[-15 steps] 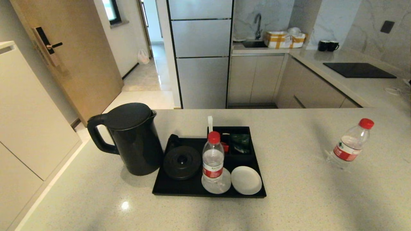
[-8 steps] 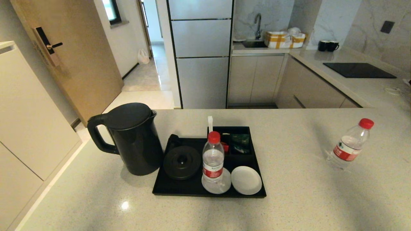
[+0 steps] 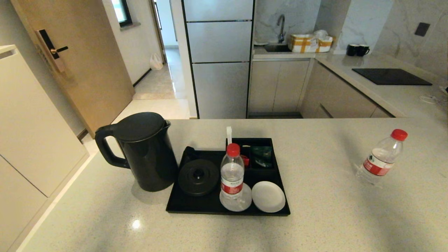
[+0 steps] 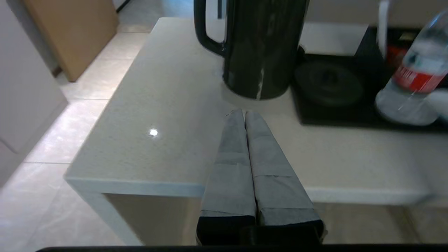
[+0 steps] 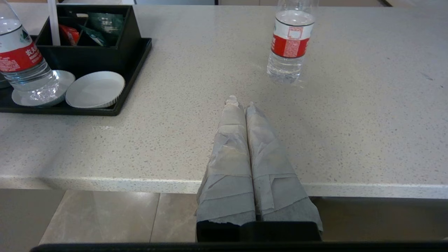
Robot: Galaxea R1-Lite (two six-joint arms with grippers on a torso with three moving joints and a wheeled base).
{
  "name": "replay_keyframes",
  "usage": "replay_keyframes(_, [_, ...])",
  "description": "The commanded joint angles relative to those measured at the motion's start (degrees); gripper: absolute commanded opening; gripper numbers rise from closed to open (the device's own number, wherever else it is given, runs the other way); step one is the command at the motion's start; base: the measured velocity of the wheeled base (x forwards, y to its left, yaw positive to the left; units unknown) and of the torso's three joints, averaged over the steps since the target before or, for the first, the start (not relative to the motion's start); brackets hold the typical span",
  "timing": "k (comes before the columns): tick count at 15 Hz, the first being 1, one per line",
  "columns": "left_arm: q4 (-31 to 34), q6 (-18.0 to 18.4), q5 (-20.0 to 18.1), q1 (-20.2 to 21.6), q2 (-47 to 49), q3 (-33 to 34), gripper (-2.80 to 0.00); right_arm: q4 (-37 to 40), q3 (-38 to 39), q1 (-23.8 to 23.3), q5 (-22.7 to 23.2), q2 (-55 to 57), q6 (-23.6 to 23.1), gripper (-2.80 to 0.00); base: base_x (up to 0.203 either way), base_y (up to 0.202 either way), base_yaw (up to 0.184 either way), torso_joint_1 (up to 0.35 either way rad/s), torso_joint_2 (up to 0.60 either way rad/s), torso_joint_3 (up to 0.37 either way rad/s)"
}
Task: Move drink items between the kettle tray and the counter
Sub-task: Return the kettle to its original position
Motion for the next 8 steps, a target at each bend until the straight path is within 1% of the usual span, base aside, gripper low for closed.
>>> replay_keyframes(1, [2.39,3.94,-0.39,-0.03,0.02,0.22,-2.80,-0.02,0.00,0.03,0.01,-0.09,-0.04,-2.80,0.000,0.000,0.000,0.000,0.00,0.000])
replay_keyframes(2, [4.50,5.48,-0.75,-0.07,-0.02,-0.35,-2.80,0.00,0.00,0.03,0.01,-0.09,-0.04,-2.80,0.000,0.000,0.000,0.000,0.00,0.000])
replay_keyframes(8, [4.41,4.86,-0.75,-0.07,-0.02,-0.35,-2.80,-0.02,0.00,0.03,0.01,-0.09,-0.04,-2.80,0.000,0.000,0.000,0.000,0.00,0.000])
